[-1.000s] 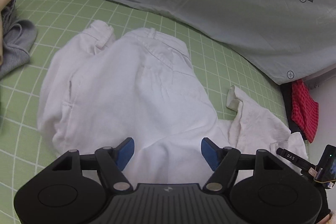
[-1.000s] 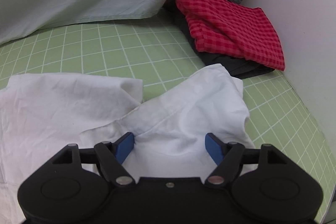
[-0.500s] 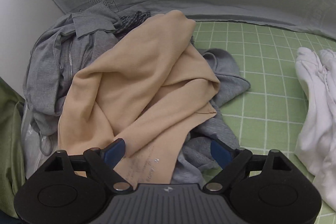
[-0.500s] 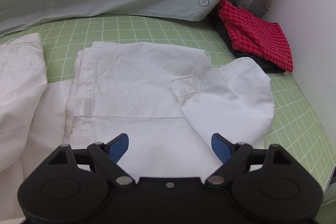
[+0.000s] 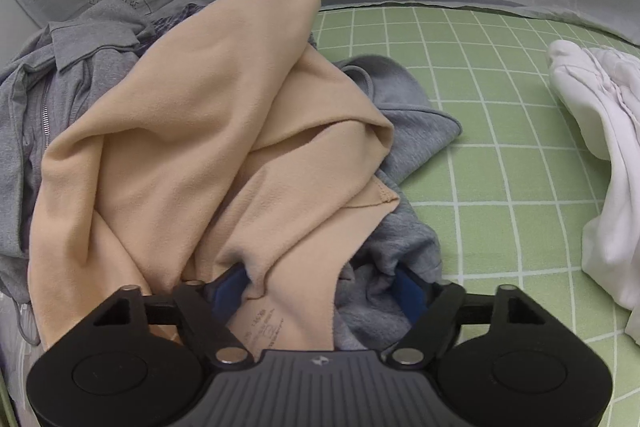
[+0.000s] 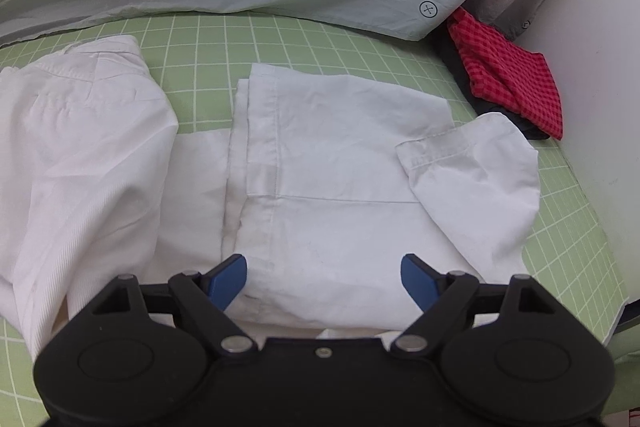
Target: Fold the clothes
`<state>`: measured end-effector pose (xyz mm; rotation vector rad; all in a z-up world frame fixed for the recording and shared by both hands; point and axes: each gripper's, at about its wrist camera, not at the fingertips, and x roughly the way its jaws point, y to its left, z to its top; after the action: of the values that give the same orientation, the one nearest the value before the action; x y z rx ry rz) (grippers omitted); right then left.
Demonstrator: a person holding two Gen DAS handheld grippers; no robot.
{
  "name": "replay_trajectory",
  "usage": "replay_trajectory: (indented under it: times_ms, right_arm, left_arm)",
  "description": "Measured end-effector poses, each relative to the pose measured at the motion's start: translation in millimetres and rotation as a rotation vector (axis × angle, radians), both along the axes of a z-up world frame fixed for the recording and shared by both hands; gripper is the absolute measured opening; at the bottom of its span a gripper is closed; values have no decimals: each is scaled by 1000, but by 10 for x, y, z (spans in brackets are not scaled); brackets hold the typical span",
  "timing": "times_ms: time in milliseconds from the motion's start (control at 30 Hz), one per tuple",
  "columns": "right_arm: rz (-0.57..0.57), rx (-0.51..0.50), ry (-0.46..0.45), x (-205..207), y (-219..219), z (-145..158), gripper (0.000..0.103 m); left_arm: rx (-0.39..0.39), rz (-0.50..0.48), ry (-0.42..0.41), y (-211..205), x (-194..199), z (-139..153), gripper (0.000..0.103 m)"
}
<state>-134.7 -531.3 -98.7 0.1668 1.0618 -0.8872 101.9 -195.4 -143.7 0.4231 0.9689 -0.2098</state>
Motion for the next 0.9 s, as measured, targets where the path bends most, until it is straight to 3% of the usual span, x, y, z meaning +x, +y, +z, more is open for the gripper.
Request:
replay_trajectory:
  times_ms: [67, 200, 367, 600, 700, 833, 900]
  right_arm:
    - [-11, 0, 0, -4, 29, 13, 82]
    - [-25, -8, -18, -48, 93, 54, 79]
    - [-60, -26, -41, -79, 200, 148, 77]
    - [-168, -58, -122, 29, 365, 352, 75]
    - [-217, -58, -183, 163, 475, 426, 76]
    - [-246, -89, -178, 482, 670, 415, 76]
    - [-250, -85, -168, 635, 743, 394, 76]
  left_arm:
    - [-7, 23, -8, 78, 26, 35, 37]
    - [-160, 84, 28, 342, 122, 173, 22]
    - [-312, 134, -13, 663, 198, 654, 19]
    - [-478, 198, -262, 1449, 706, 1759, 18]
    - [-533, 262, -383, 1987, 1013, 2163, 16]
    - [-487, 361, -569, 2646, 1423, 2434, 16]
    - [-464, 467, -629, 2950, 1654, 2336, 16]
